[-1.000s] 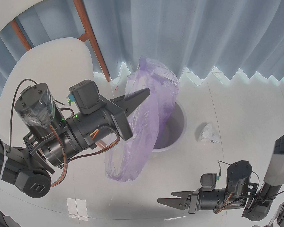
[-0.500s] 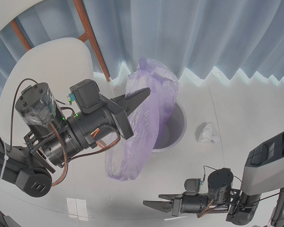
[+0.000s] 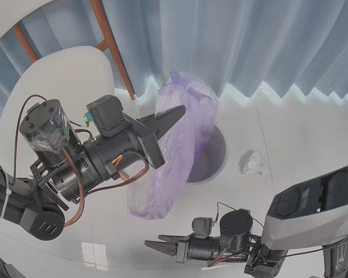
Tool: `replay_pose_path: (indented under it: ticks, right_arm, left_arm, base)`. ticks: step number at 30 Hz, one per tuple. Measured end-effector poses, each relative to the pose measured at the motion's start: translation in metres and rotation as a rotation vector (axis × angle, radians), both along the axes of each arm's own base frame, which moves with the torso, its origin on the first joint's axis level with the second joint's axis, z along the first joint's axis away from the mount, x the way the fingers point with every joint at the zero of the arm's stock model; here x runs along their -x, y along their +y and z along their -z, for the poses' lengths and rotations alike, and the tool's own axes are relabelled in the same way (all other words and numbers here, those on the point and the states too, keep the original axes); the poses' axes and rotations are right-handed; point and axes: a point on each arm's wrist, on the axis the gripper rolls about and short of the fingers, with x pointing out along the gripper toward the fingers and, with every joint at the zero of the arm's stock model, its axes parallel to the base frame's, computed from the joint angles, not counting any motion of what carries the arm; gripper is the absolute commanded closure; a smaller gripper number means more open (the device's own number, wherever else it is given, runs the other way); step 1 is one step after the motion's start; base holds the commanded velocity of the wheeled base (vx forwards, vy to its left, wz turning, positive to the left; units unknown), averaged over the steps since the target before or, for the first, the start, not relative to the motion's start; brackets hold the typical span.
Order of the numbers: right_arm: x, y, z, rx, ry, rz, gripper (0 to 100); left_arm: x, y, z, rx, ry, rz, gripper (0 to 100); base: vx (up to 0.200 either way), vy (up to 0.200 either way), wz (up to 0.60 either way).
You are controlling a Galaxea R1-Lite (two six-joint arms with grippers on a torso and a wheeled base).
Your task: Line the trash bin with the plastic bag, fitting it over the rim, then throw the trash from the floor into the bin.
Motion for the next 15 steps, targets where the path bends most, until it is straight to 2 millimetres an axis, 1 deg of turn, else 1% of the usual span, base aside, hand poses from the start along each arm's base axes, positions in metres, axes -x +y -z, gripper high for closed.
replay_pose_path:
  ticks: [3, 6, 9, 15]
  right_arm:
    - [-0.007, 0.009, 0.004, -0.018, -0.006, 0.003, 100]
    - [-0.021, 0.013, 0.007, -0.037, -0.020, 0.035, 100]
    - [-0.040, 0.015, 0.007, -0.066, -0.048, 0.091, 100]
    - [-0.091, 0.008, -0.005, -0.149, -0.135, 0.247, 100]
  left_arm:
    - [0.000, -0.001, -0.001, 0.004, 0.001, 0.003, 100]
    - [0.000, -0.001, -0.002, 0.009, 0.000, 0.003, 100]
    - [-0.001, 0.000, -0.004, 0.013, -0.004, 0.001, 100]
    - [-0.003, 0.001, -0.006, 0.019, -0.010, -0.007, 100]
  base:
    - [0.000, 0.000, 0.00]
    - [0.000, 0.000, 0.00]
    - [0.000, 0.000, 0.00]
    - [0.000, 0.000, 0.00]
